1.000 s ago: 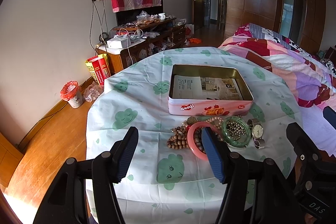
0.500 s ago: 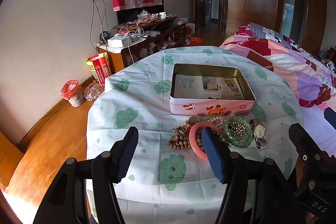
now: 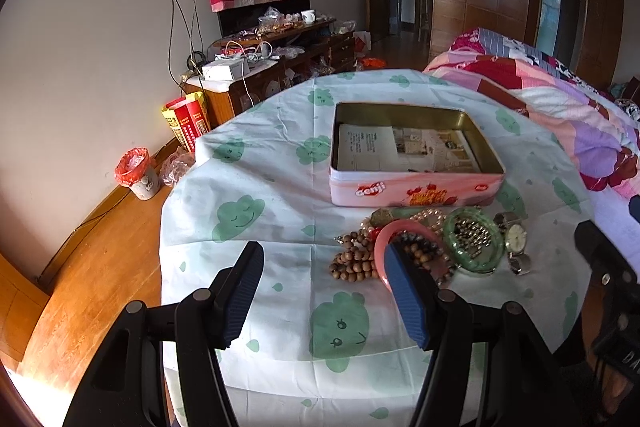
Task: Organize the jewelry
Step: 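Lower the left tool onto the pink bangle and close on it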
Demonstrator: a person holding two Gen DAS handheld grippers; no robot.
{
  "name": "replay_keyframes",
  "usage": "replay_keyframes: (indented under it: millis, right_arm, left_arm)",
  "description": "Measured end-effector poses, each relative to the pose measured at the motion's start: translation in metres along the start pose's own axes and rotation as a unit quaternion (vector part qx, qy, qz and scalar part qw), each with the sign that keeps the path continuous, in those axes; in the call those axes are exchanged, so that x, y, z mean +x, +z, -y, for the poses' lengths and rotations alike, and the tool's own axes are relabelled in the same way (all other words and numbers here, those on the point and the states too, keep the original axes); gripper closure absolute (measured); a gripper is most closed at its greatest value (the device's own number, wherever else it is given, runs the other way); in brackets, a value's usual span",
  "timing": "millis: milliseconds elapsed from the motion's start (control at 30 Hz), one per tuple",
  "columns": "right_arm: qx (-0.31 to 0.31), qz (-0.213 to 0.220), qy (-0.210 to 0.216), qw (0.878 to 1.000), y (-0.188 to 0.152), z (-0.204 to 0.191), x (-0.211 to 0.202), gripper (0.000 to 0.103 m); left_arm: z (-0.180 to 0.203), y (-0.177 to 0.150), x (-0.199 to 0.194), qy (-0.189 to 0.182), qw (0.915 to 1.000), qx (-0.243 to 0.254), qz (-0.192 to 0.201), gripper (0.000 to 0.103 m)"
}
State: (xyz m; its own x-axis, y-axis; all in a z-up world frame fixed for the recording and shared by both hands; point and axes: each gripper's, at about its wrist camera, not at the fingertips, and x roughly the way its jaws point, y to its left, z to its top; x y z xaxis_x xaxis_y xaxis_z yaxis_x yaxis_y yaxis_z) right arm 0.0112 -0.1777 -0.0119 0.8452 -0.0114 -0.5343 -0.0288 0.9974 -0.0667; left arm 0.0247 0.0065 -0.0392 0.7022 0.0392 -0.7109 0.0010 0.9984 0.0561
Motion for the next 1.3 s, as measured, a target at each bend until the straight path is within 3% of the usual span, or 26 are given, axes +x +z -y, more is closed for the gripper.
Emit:
replay_keyframes:
  millis: [400,833,1300]
  right_arm:
    - [0.008,-0.056,-0.014,0.998,-0.024,0.022,0.044,0.000]
    - [0.004,-0.077,-0.012,0.997,-0.030,0.017,0.053,0.000]
    - [-0.001,-0.085,-0.006,0.996,-0.033,0.014,0.062,0.000]
  left_arm:
    - [0.006,-0.006,0.039,-0.023,0.9993,0.002,-0.029,0.041]
    - [0.023,-0.001,0.066,-0.048,0.9975,0.029,-0.043,0.069]
    - [0.025,0.001,0.068,-0.055,0.9972,0.036,-0.036,0.075]
